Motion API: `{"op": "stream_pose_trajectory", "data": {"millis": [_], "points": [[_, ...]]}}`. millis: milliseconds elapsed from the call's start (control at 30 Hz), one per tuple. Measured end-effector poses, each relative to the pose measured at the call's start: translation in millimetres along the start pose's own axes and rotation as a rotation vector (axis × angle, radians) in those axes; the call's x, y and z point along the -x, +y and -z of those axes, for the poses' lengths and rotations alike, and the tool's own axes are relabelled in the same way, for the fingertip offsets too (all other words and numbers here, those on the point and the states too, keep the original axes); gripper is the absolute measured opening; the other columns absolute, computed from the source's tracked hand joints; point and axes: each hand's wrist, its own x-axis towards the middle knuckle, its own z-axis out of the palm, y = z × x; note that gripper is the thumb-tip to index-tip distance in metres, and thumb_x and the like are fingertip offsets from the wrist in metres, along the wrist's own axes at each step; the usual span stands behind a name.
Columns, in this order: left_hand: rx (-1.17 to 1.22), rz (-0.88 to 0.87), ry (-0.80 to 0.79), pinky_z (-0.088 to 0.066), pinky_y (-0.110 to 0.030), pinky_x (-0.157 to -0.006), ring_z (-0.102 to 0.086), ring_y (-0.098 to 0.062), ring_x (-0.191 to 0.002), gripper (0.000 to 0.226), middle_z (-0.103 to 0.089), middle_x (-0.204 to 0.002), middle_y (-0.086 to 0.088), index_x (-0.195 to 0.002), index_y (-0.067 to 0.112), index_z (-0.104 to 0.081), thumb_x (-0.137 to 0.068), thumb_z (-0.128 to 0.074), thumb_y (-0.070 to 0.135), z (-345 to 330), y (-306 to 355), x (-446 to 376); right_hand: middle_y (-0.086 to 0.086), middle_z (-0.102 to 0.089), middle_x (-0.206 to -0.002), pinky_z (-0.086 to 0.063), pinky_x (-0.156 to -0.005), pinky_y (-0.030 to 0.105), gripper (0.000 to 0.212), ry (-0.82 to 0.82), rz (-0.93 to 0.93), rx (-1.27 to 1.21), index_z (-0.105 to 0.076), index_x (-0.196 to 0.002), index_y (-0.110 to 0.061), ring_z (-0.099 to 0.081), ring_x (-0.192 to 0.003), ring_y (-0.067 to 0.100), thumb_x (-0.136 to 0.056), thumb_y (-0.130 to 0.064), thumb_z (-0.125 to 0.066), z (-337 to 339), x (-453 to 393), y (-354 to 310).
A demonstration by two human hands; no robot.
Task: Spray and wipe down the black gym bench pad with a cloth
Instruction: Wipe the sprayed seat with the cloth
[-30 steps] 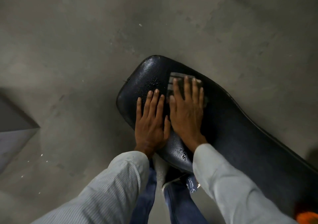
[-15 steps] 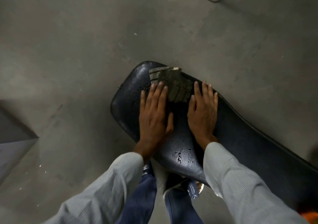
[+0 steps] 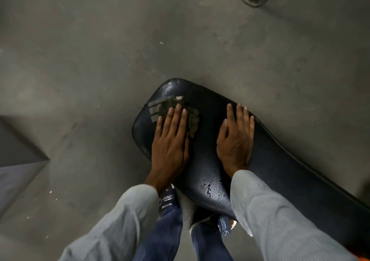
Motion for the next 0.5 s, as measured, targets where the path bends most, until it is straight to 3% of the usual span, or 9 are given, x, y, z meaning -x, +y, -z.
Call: {"op": "stream_pose_trajectory", "data": {"millis": [100, 200, 367, 500], "points": [[0.025, 0.157, 0.056, -0.01, -0.051, -0.136, -0.012, -0.029, -0.167, 0.064, -0.016, -0.18, -0.011, -0.17, 0.011, -0.023, -0.111, -0.037, 0.03, -2.4, 7.9, -49.0, 0.015, -0.044, -0.17, -0.023, -0.134, 0.05, 0.05, -0.003, -0.004, 0.004, -0.048, -0.162, -0.018, -0.035, -0.161, 0.031, -0.113, -0.023, -0.044, -1.2, 0.3, -0.5], [0.066, 0.149, 0.03, -0.008, -0.054, -0.136, -0.013, -0.031, -0.167, 0.064, -0.017, -0.179, -0.013, -0.17, 0.01, -0.025, -0.11, -0.039, 0.03, -7.8, 25.6, -82.5, 0.015, -0.044, -0.169, -0.023, -0.134, 0.05, 0.05, 0.013, -0.003, 0.006, -0.049, -0.162, -0.017, -0.036, -0.161, 0.032, -0.112, -0.022, -0.045, -2.0, 0.5, -0.2], [0.065, -0.005, -0.058, -0.012, -0.053, -0.135, -0.007, -0.026, -0.168, 0.07, -0.01, -0.181, -0.009, -0.171, 0.013, -0.019, -0.109, -0.043, 0.033, -0.1, 23.3, -9.8, 0.015, -0.044, -0.169, -0.023, -0.134, 0.051, 0.05, -0.005, -0.013, 0.001, -0.05, -0.161, -0.015, -0.037, -0.16, 0.033, -0.112, -0.022, -0.043, 1.7, -0.6, -2.8], [0.032, 0.136, -0.001, -0.018, -0.058, -0.133, -0.016, -0.029, -0.167, 0.062, -0.019, -0.179, -0.011, -0.169, 0.012, -0.028, -0.111, -0.035, 0.032, 3.1, -16.9, 31.0, 0.014, -0.042, -0.171, -0.022, -0.134, 0.052, 0.05, -0.019, -0.02, 0.0, -0.048, -0.162, -0.017, -0.034, -0.162, 0.032, -0.113, -0.023, -0.043, 1.7, -0.6, -3.7]]}}
